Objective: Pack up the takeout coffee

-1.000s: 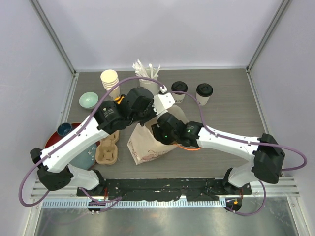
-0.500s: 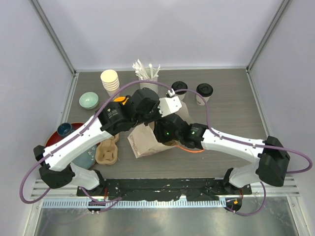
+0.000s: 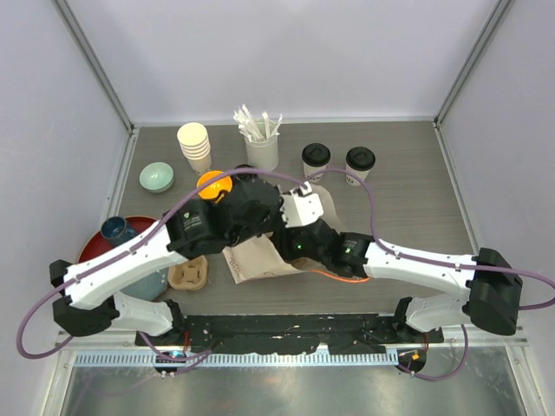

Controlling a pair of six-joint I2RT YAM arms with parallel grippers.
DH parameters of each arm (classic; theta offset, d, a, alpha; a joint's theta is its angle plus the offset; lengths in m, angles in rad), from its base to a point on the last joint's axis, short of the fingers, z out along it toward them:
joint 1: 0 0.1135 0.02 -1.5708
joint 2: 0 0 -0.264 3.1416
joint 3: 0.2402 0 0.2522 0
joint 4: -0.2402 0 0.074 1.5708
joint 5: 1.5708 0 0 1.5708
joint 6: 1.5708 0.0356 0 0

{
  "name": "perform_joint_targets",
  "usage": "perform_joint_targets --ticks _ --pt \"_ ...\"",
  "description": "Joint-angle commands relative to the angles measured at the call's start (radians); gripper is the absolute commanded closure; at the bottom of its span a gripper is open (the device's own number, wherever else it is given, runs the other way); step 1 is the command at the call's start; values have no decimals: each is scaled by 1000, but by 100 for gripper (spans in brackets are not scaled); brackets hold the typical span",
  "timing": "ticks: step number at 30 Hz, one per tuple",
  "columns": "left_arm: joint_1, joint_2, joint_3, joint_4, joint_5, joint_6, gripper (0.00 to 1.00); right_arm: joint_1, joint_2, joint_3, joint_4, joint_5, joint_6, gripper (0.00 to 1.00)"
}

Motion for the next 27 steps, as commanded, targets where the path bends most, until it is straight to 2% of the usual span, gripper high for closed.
perform_joint_targets --ticks 1,3,5,8,14,16,19,27 --pt "-121 -164 -67 112 -109 59 100 45 -7 -39 56 132 23 65" --pt "-149 -210 -111 115 -115 50 100 102 -3 -19 53 238 -65 65" --pt "-149 -234 -151 120 -135 47 100 137 13 -2 56 226 -151 63" --pt "-147 -265 -236 184 -181 28 100 137 54 3 23 208 -143 60" --pt "-63 -230 -191 161 -172 -108 100 137 143 82 -190 255 -101 60" --pt "-49 -225 -211 151 -187 -138 100 145 151 87 -212 266 -102 59" --pt "-32 -214 -262 129 -172 -184 100 200 88 49 -82 255 -191 59" --pt "63 -221 -323 101 -97 -224 100 213 -50 -86 125 229 -312 58"
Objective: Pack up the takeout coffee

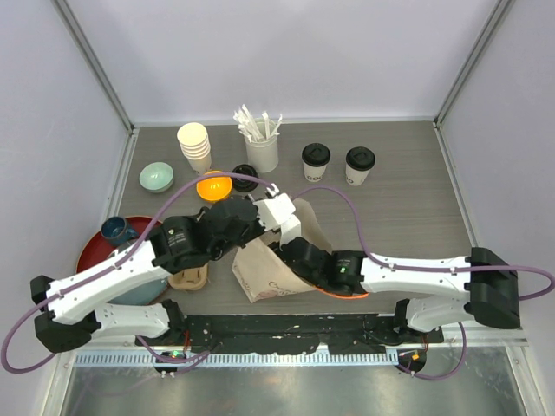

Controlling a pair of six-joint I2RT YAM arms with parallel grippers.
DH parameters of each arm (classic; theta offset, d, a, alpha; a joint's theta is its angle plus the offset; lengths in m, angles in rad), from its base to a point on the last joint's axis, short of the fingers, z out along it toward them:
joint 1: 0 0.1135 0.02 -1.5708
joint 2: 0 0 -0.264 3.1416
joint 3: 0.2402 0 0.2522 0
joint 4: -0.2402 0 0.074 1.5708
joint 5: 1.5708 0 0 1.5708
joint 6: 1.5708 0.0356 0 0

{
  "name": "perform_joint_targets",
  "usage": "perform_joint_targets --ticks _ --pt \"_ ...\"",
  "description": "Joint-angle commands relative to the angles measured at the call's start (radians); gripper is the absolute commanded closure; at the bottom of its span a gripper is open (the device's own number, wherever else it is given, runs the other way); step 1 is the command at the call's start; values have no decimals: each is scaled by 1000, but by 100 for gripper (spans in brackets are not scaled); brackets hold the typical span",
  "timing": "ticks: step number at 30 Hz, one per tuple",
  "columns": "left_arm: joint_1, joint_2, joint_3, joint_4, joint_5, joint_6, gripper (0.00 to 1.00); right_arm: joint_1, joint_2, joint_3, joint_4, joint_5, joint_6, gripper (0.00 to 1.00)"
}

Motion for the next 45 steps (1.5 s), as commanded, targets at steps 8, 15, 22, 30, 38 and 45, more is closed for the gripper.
perform_joint_targets --ticks 8,15,22,30,38,45 --pt "87 -1 35 47 3 -42 100 12 -19 -28 31 -180 -212 61" --pt "85 -1 46 -37 206 -51 100 -9 17 15 -29 -99 -108 53" --pt "85 7 72 -42 163 -95 100 -31 83 109 -157 -126 -68 47" --pt "85 4 75 -42 159 -86 100 -43 95 161 -213 -168 -39 12" --pt "85 -5 51 -43 161 -78 100 -41 60 296 -247 -183 -74 10" --pt "85 -16 37 -54 165 -78 100 -44 9 334 -210 -182 -115 9"
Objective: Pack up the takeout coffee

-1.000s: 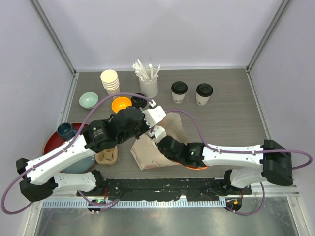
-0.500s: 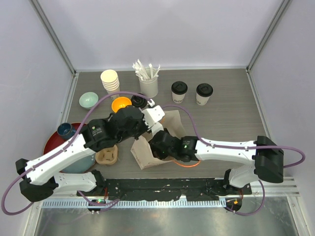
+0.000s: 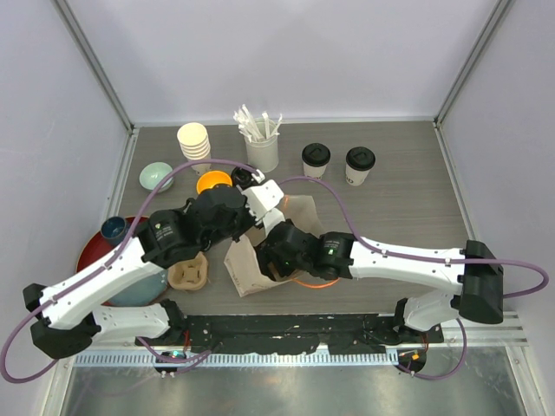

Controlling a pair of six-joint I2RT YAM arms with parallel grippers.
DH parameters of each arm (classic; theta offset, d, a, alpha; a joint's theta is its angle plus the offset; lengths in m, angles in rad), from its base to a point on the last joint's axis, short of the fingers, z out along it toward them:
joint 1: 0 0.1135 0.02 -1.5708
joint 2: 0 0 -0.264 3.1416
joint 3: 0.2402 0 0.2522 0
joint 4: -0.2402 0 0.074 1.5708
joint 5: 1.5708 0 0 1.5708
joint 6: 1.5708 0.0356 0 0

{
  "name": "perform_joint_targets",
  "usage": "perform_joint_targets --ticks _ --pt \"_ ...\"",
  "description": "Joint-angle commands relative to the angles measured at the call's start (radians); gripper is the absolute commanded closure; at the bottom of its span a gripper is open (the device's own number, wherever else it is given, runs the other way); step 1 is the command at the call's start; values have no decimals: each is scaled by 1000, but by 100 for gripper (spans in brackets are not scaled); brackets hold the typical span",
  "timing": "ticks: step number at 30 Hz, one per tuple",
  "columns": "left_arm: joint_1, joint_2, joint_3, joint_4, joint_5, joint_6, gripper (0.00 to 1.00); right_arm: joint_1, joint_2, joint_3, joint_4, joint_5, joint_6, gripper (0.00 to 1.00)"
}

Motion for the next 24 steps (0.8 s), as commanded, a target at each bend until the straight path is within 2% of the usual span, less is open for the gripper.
perform_joint_targets --ticks 1,4,8,12,15,19,24 --pt "-9 0 -6 -12 53 -4 100 -1 -71 99 107 0 -41 9" --pt "-9 -3 -5 -15 62 -8 100 -2 -77 114 111 6 -39 9" --pt "-9 -3 1 -20 74 -14 100 -3 -81 147 78 91 -41 9" --pt "-10 -4 7 -28 99 -30 100 -3 -58 167 9 299 -12 11" --pt "-9 0 17 -40 134 -57 100 -4 -50 162 36 370 33 15" --pt "0 0 17 -51 150 -74 100 -3 -102 110 168 307 41 18" --pt "22 -9 14 -54 159 -85 100 -3 -122 108 117 261 56 18"
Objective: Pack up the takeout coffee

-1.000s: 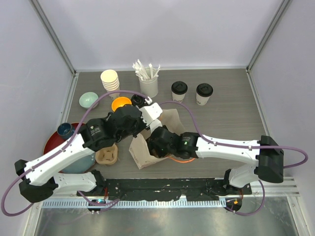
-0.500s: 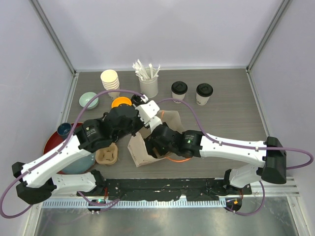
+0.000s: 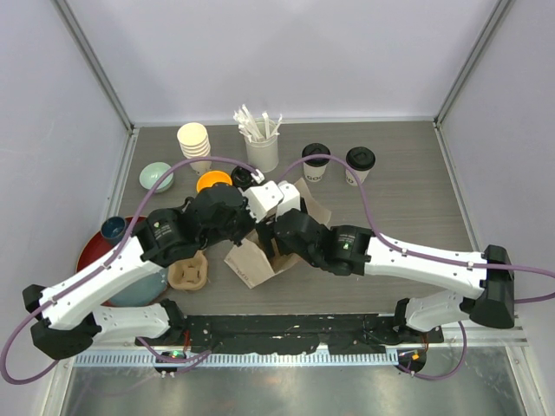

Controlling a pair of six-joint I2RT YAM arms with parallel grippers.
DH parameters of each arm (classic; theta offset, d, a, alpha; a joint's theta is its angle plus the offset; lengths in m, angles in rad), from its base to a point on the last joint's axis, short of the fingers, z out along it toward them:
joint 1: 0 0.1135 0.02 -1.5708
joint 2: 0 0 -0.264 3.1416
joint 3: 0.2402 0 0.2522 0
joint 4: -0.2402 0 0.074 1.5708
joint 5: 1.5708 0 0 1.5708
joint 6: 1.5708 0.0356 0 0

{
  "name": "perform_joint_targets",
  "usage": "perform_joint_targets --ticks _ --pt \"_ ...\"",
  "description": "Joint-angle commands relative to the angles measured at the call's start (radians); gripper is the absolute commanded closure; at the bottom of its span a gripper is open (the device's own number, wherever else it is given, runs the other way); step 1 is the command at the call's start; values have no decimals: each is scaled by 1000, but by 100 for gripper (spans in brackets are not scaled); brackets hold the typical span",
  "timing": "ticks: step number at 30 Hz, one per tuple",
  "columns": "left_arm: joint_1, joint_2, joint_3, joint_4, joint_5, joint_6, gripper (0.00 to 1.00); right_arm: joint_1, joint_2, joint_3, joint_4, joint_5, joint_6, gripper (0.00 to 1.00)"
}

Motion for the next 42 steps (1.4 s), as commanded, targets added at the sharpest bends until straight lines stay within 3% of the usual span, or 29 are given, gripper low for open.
perform_joint_targets --ticks 1,12,17,25,30,39,42 --pt "11 -9 1 -18 51 -33 100 -1 -53 35 65 -8 40 18" --pt "43 -1 6 -20 69 -63 100 -4 -125 100 8 -160 -24 17" --pt "95 8 36 -46 127 -99 100 -20 -142 164 -67 -161 -82 16" --pt "137 8 30 -61 204 -154 100 -104 -162 269 -86 -353 -197 12" --pt "151 19 39 -63 221 -158 100 -136 -133 376 -132 -370 -236 5" --pt "168 29 41 -58 266 -160 100 -314 -53 522 -345 -405 -291 1" --pt "171 31 39 -55 259 -149 100 -368 -36 516 -394 -495 -331 0"
